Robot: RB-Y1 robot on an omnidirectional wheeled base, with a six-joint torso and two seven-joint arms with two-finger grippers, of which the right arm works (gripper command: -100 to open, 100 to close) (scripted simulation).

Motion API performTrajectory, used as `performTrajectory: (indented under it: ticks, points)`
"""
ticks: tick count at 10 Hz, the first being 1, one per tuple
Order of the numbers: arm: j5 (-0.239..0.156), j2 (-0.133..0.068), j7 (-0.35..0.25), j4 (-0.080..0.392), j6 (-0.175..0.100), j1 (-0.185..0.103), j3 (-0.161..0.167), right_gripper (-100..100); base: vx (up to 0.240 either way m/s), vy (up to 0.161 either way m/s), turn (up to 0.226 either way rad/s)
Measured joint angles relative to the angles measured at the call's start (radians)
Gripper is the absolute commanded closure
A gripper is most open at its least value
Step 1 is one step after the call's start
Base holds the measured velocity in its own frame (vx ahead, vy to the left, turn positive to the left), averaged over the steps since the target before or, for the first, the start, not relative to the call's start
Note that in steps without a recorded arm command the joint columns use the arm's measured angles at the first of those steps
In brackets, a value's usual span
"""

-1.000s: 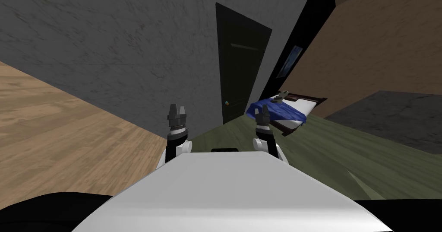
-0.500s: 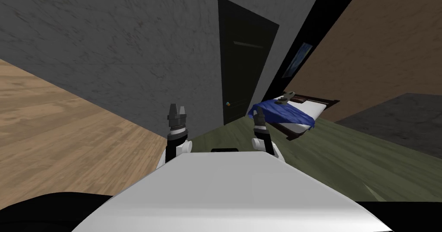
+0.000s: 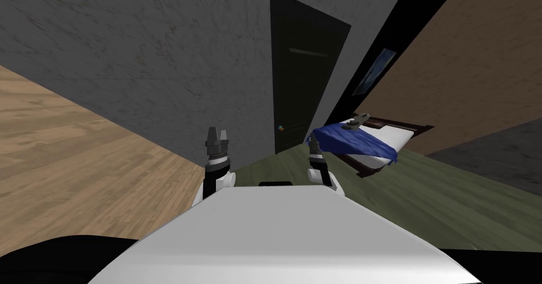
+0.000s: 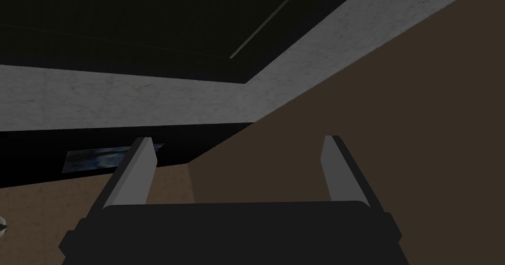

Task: Pull the door open

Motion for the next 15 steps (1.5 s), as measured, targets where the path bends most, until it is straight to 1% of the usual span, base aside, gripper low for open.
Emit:
performTrajectory:
  ticks: [1, 2, 4, 5, 7, 8, 9, 11, 12, 13, 14, 15]
  points:
    - [0.006, -0.006, 0.026, 0.035, -0.006, -0.013, -0.005, -100, 0.061, -0.03, 0.044]
    - [0.011, -0.005, 0.046, 0.048, -0.008, -0.019, -0.004, -100, 0.058, -0.029, 0.067]
    - [0.025, -0.01, 0.098, 0.102, -0.015, -0.04, -0.009, -100, 0.056, -0.039, 0.088]
    - [0.029, -0.01, 0.119, 0.119, -0.019, -0.046, -0.009, -100, 0.048, -0.026, 0.061]
    - [0.043, -0.015, 0.174, 0.174, -0.032, -0.064, -0.014, -100, 0.074, -0.039, 0.087]
    - [0.047, -0.015, 0.195, 0.19, -0.032, -0.073, -0.015, -100, 0.049, -0.029, 0.051]
    - [0.053, -0.016, 0.222, 0.224, -0.041, -0.087, -0.018, -100, 0.063, -0.044, 0.124]
    - [0.064, -0.022, 0.272, 0.275, -0.05, -0.108, -0.024, -100, 0.06, -0.039, 0.058]
    - [0.07, -0.024, 0.297, 0.301, -0.057, -0.112, -0.026, -100, 0.067, -0.046, 0.131]
    - [0.077, -0.029, 0.322, 0.326, -0.063, -0.123, -0.03, -100, 0.051, -0.037, 0.048]
    - [0.082, -0.029, 0.344, 0.349, -0.068, -0.131, -0.031, -100, 0.045, -0.041, 0.08]
    - [0.088, -0.029, 0.371, 0.385, -0.075, -0.148, -0.035, -100, 0.034, -0.031, 0.038]
